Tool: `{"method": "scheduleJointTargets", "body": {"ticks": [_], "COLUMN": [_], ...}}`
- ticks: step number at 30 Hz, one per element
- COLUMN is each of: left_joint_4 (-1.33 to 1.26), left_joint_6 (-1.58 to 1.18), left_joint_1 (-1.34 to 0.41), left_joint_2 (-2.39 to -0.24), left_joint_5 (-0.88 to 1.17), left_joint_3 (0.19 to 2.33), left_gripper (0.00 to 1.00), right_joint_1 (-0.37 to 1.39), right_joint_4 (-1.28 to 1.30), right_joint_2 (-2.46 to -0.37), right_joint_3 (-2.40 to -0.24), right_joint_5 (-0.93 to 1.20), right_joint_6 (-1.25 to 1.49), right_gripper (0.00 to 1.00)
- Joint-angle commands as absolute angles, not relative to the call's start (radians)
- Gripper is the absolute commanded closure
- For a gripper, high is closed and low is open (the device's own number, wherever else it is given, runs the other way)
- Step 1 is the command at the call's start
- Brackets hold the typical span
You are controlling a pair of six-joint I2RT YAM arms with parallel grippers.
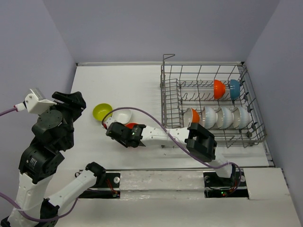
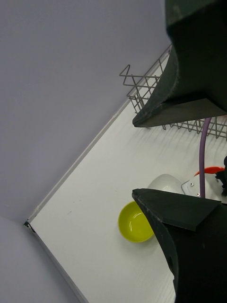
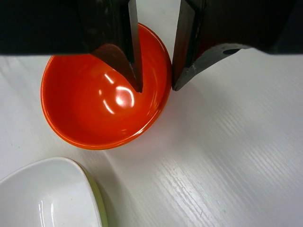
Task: Load the bowls into the dish rack
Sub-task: Pick up the bowl from the center of the board.
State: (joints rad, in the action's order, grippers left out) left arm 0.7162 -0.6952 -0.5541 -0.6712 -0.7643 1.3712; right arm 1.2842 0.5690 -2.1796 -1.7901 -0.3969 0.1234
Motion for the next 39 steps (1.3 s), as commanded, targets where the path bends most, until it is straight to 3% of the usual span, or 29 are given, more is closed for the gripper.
{"method": "scheduleJointTargets", "body": {"ticks": [1,19,22,32,35,38,39], "left_joint_4": [0.669,0.666,0.666,0.661,0.661,0.661,0.661], "left_joint_6": [-0.69,-0.689,-0.687,-0.686,-0.684,-0.683,-0.681], "left_joint_1": [-0.549,-0.549,-0.549,-0.549,-0.549,-0.549,-0.549], "left_joint_2": [-0.673,-0.675,-0.675,-0.675,-0.675,-0.675,-0.675], "left_joint_5": [-0.781,-0.776,-0.776,-0.776,-0.776,-0.775,-0.776], "left_joint_3": [1.362,1.359,1.359,1.355,1.355,1.356,1.358], "left_gripper": [0.37,0.36,0.36,0.36,0.36,0.36,0.37], "right_joint_1": [1.29,1.29,1.29,1.29,1.29,1.29,1.29], "right_joint_4": [0.551,0.569,0.572,0.575,0.583,0.601,0.609], "right_joint_2": [-2.115,-2.149,-2.157,-2.166,-2.171,-2.158,-2.151], "right_joint_3": [-1.798,-1.799,-1.798,-1.802,-1.805,-1.812,-1.822], "right_joint_5": [-0.42,-0.38,-0.371,-0.367,-0.362,-0.371,-0.376], "right_joint_6": [0.126,0.135,0.14,0.144,0.147,0.146,0.146], "right_gripper": [0.63,0.64,0.71,0.73,0.82,0.99,0.99]}}
